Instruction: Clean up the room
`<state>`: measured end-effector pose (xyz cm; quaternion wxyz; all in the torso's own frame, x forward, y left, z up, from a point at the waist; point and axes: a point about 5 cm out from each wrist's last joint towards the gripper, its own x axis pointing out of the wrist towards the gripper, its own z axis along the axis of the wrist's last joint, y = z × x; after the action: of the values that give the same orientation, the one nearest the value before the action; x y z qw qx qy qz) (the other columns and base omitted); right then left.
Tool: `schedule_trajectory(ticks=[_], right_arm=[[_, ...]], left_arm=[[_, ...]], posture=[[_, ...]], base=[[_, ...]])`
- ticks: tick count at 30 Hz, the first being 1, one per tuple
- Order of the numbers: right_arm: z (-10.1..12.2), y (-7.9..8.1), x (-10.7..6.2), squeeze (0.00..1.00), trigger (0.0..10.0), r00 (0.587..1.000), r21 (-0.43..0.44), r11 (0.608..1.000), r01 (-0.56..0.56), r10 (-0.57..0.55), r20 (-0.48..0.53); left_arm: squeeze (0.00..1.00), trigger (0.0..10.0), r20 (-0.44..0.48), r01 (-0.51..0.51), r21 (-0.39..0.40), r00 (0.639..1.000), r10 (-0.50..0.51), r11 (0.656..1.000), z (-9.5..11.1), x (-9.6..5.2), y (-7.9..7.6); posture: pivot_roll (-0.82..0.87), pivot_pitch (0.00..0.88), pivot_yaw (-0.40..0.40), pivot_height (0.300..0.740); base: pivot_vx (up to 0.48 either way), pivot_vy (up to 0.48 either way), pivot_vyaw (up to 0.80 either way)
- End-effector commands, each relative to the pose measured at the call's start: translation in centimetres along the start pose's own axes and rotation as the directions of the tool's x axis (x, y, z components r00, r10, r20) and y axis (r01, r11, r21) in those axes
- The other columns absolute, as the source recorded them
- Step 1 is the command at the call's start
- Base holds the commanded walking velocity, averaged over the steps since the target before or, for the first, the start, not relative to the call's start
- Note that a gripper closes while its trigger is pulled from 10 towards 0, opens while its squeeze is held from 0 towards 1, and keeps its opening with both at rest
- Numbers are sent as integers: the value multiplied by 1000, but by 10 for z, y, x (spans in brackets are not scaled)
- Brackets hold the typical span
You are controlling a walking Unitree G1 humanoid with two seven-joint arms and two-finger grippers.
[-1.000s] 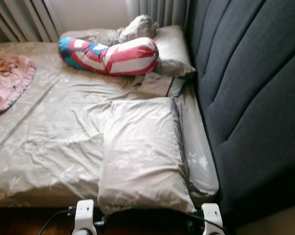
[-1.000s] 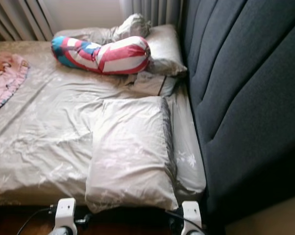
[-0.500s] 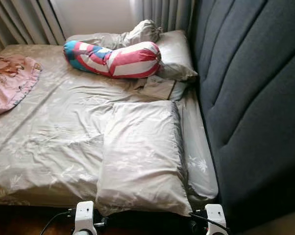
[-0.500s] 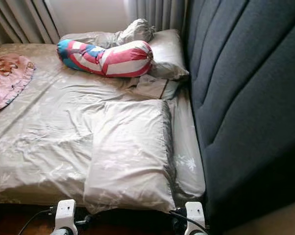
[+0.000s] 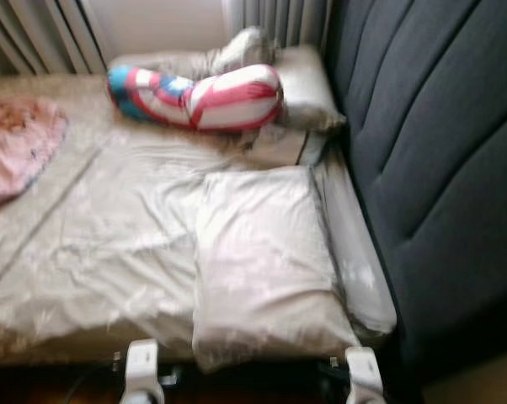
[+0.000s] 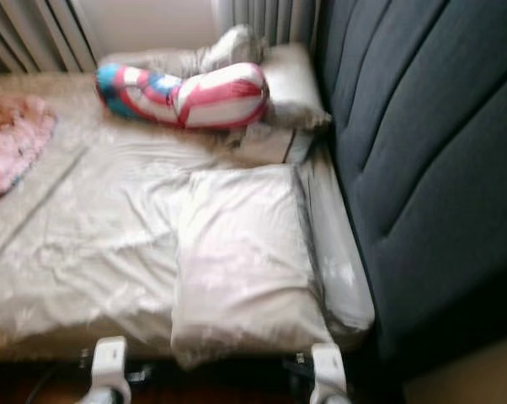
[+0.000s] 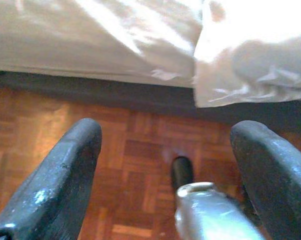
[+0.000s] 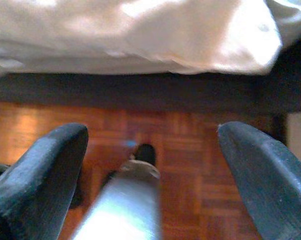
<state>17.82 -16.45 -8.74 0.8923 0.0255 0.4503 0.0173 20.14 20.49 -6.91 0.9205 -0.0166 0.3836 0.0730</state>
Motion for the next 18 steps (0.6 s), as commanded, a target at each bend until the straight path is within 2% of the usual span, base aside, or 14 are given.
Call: schedule_trajectory(ticks=[1, 9, 16, 18], right_arm=[[0, 1, 0, 0, 10000, 1000, 9, 1000, -1, 1, -1], [0, 1, 0, 0, 10000, 1000, 9, 1000, -6, 6, 7], [0, 2, 0, 0, 10000, 1000, -4, 1000, -9, 9, 5], [0, 2, 0, 0, 10000, 1000, -2, 1000, -7, 7, 3]], left_arm=[[0, 10000, 16, -5, 2, 1000, 5, 1000, 3, 0, 2], [0, 10000, 92, 17, -17, 996, -16, 1000, 26, 5, -5], [0, 10000, 55, 21, -8, 998, -21, 1000, 19, 5, -8], [0, 10000, 60, 19, 31, 998, -21, 999, 19, 5, -7]], posture=[[-81, 69, -30, 740], [-80, 68, -31, 740], [-85, 71, -28, 740], [-87, 75, -31, 740]], base=[[0, 0, 0], [0, 0, 0], [0, 0, 0], [0, 0, 0]])
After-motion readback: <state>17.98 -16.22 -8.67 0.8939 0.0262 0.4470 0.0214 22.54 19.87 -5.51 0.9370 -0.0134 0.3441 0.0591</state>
